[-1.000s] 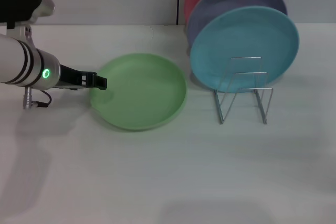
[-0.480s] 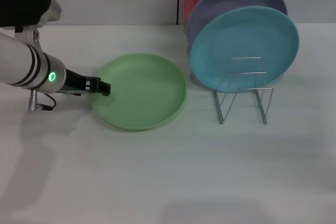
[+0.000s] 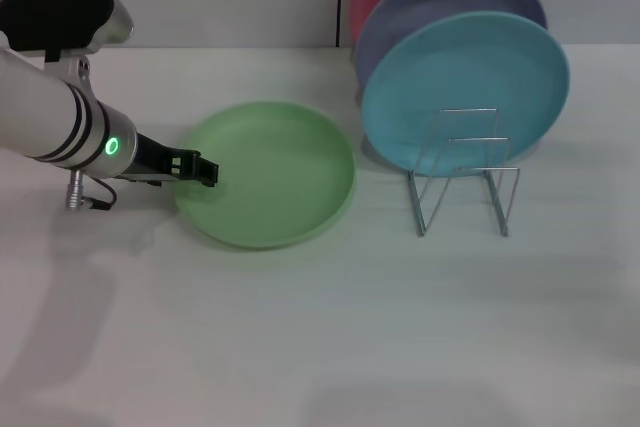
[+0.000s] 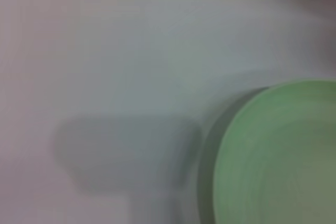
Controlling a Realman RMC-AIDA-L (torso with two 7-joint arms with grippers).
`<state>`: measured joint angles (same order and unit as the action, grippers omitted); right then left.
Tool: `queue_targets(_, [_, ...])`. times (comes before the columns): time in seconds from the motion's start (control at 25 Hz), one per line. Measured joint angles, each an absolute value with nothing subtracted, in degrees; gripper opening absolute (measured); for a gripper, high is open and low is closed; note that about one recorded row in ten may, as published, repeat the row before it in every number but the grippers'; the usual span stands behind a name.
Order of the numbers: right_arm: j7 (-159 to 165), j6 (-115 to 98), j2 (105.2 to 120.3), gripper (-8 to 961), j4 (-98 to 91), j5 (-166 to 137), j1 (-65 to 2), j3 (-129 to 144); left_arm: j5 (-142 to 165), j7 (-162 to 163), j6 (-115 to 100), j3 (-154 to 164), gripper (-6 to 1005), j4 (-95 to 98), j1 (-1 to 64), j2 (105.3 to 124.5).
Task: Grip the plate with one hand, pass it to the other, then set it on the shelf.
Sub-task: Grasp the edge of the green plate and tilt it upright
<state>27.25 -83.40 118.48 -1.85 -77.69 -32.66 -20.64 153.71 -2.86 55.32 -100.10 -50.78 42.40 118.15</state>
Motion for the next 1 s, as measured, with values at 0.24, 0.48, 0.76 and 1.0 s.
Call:
queue_targets(0.24, [27.2, -83.4, 118.47, 491, -1.9, -77.7, -32.8, -20.7, 153.7, -3.0, 55.3, -100.1, 736, -50.6, 42.5, 118.08])
queue_targets(0.48, [27.2, -83.4, 118.47, 492, -1.9, -77.7, -32.9, -20.7, 153.7, -3.0, 55.3, -100.1, 669, -50.5, 42.5, 118.03])
queue_targets(0.76, [27.2, -83.4, 118.47, 491, -1.9, -77.7, -33.0, -20.7, 153.8, -3.1, 55.5, -100.1, 513, -49.9, 42.7, 117.97])
queue_targets(1.0, [27.2, -83.4, 118.47, 492, -1.9, -77.7, -32.9, -20.7, 153.8, -3.2, 55.4, -100.1, 448, -49.7, 42.7, 117.95])
